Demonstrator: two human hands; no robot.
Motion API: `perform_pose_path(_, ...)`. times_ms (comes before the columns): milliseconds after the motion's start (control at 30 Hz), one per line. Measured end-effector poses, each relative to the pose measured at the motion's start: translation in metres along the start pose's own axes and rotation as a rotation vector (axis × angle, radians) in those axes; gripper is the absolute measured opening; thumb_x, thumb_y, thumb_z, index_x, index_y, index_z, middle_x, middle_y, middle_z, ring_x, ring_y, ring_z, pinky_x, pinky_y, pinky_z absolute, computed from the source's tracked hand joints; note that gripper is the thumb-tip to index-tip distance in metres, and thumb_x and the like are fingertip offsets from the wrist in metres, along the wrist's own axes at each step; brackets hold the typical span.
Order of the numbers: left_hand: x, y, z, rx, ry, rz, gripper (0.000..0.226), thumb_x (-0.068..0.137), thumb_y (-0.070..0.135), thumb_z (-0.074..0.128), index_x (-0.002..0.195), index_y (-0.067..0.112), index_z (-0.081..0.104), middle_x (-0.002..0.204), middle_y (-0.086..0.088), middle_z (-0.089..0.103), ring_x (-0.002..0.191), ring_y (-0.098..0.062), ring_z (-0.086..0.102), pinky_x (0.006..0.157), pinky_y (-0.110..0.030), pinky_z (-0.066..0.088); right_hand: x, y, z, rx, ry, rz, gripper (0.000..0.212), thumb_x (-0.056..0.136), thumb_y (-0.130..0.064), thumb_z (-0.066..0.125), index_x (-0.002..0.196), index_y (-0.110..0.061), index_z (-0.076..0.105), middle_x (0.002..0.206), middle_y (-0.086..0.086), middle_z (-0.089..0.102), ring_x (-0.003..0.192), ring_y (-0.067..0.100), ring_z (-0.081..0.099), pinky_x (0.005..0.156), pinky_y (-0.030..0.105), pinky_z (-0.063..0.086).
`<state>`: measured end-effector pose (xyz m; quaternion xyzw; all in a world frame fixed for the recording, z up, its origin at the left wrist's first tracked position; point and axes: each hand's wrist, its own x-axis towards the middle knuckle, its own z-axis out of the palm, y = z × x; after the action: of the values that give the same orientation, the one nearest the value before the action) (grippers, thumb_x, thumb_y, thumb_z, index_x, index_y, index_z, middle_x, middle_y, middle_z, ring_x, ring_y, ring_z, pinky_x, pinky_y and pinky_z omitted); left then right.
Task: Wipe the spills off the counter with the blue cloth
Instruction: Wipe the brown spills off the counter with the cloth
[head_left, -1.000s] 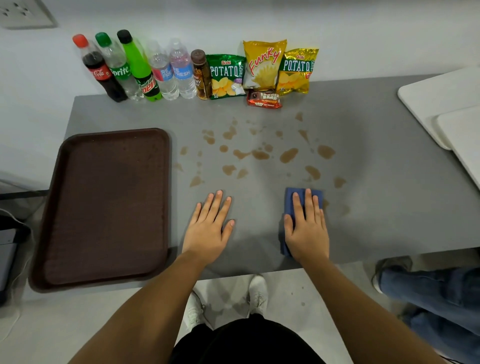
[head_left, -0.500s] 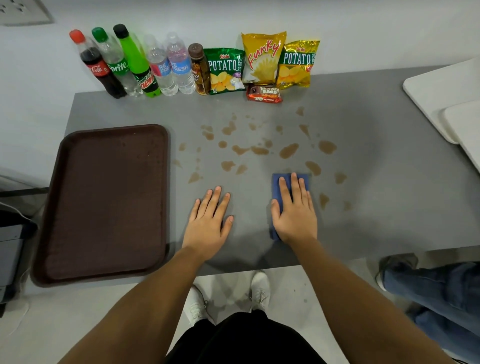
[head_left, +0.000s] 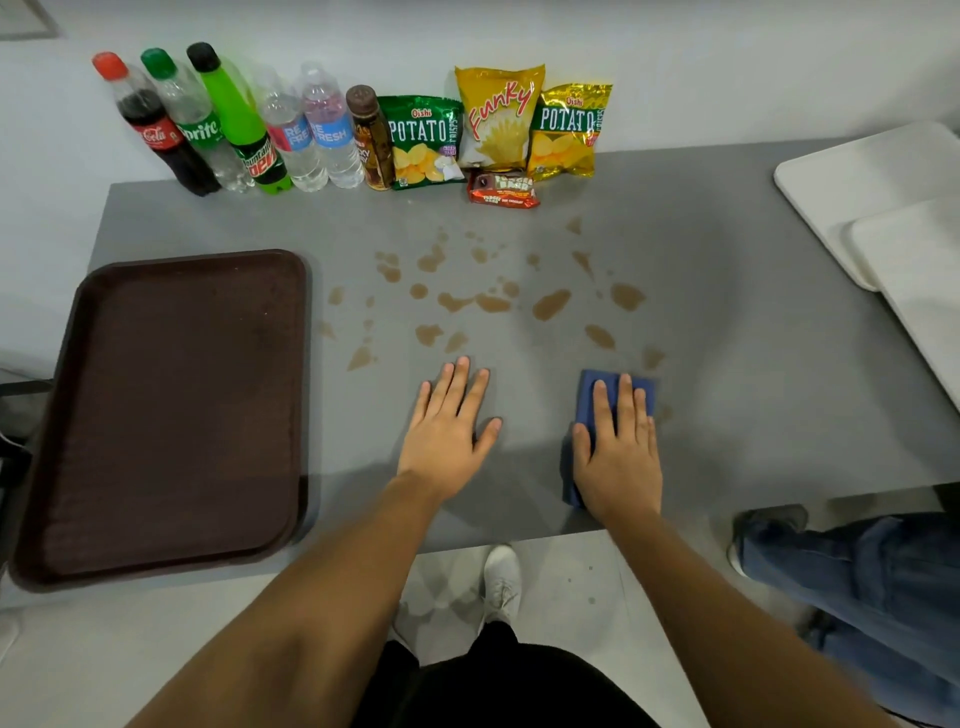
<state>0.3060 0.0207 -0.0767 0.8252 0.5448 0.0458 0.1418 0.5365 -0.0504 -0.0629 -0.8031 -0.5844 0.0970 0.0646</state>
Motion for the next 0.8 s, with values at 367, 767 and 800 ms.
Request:
perform_pose_path(367,-0.001,-0.005,0.010,0.065,0.048,0.005,0.070,0.107,0.060,0.020,0.165,0.027,0.001,0.173,0.001,-0.002,0.159,-0.017,-0.006,0.129,-0.045,0.006,0.050,-0.022,0.004,0.055,0.006,-0.108,0.067,0.103,-0.046,0.037,0.163,-0.025,0.018,0.172,0.005,0.009,0.159,0.024,0.005,0.129,0.041,0.008)
perform_pose_path(767,-0.002,-0.005,0.010,0.066,0.061,0.004,0.070,0.107,0.059,0.026,0.165,0.028,0.004,0.174,0.003,0.000,0.159,-0.016,-0.003,0.127,-0.041,0.002,0.054,0.042,-0.018,0.054,0.036,0.064,0.065,0.106,-0.045,0.036,0.164,-0.023,0.015,0.173,0.006,0.007,0.159,0.029,0.005,0.129,0.045,0.011)
perform_pose_path(800,-0.003,-0.007,0.010,0.067,0.060,0.005,0.070,0.107,0.059,0.027,0.165,0.028,0.004,0.174,0.003,0.000,0.159,-0.016,-0.002,0.127,-0.041,0.003,0.042,0.041,-0.014,0.039,0.034,0.073,0.065,0.106,-0.044,0.035,0.164,-0.023,0.014,0.173,0.007,0.007,0.159,0.029,0.006,0.129,0.046,0.012)
